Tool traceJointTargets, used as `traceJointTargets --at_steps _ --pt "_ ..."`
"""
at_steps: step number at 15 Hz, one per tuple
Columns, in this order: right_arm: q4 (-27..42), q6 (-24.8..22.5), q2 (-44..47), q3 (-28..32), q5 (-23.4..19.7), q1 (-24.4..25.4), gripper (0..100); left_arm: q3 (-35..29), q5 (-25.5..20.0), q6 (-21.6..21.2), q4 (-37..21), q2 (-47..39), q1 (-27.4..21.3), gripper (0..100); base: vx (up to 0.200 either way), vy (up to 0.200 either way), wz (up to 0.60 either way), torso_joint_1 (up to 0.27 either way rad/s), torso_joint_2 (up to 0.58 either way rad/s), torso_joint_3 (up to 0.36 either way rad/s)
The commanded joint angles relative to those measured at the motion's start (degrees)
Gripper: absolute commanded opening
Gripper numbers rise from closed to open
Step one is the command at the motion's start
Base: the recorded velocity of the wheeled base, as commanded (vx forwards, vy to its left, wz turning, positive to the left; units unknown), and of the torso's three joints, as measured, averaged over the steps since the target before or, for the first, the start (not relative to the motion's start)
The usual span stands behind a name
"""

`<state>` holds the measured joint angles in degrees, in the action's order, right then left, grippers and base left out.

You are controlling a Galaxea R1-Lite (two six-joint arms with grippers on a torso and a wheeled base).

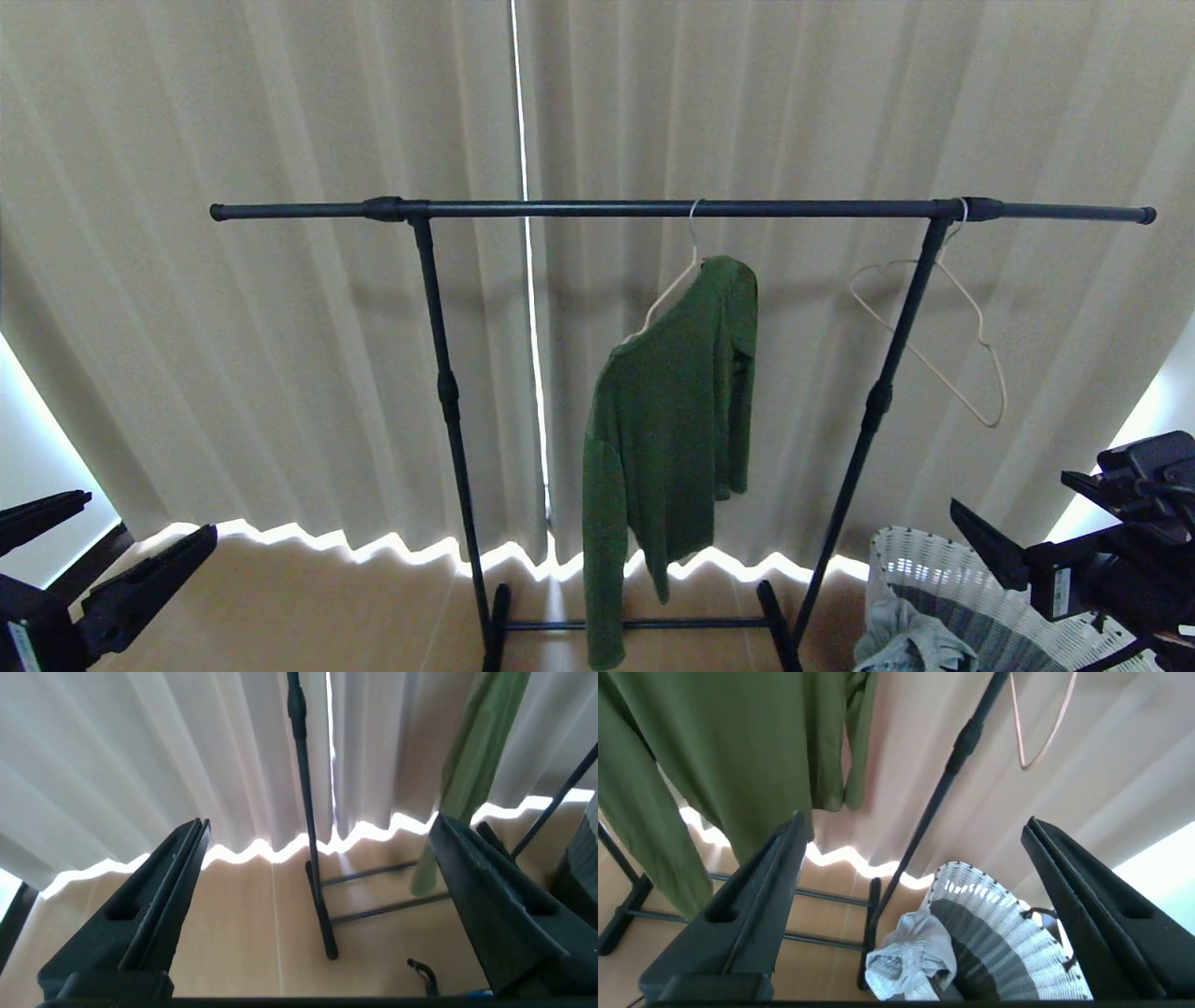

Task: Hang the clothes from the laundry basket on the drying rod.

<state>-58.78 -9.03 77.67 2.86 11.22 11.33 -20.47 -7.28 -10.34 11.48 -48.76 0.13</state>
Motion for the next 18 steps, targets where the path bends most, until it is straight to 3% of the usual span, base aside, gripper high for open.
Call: traceJointTargets --at_steps 1,6,11,18 --pt "-0.02 -0.02 0.12 -0.14 0.03 0.01 100 0.08 -0.02 -0.03 0.03 0.25 0.04 100 0.000 0.000 -0.60 0.002 0.00 -0.002" --pt "-0.02 -0.02 0.12 -0.23 1.09 0.01 100 0.52 -0.28 -0.03 1.00 1.48 -0.22 100 0.000 0.000 -0.60 0.000 0.01 0.007" --pt "-0.02 0.16 -1.03 -0.76 0.91 0.28 100 0.87 -0.37 -0.03 1.00 1.57 -0.31 100 0.000 0.000 -0.60 -0.163 0.41 0.231" --pt "-0.02 -0.11 -3.14 -1.99 0.74 0.45 100 0.87 -0.46 -0.03 1.00 1.57 -0.31 100 0.000 0.000 0.00 -0.182 0.48 0.288"
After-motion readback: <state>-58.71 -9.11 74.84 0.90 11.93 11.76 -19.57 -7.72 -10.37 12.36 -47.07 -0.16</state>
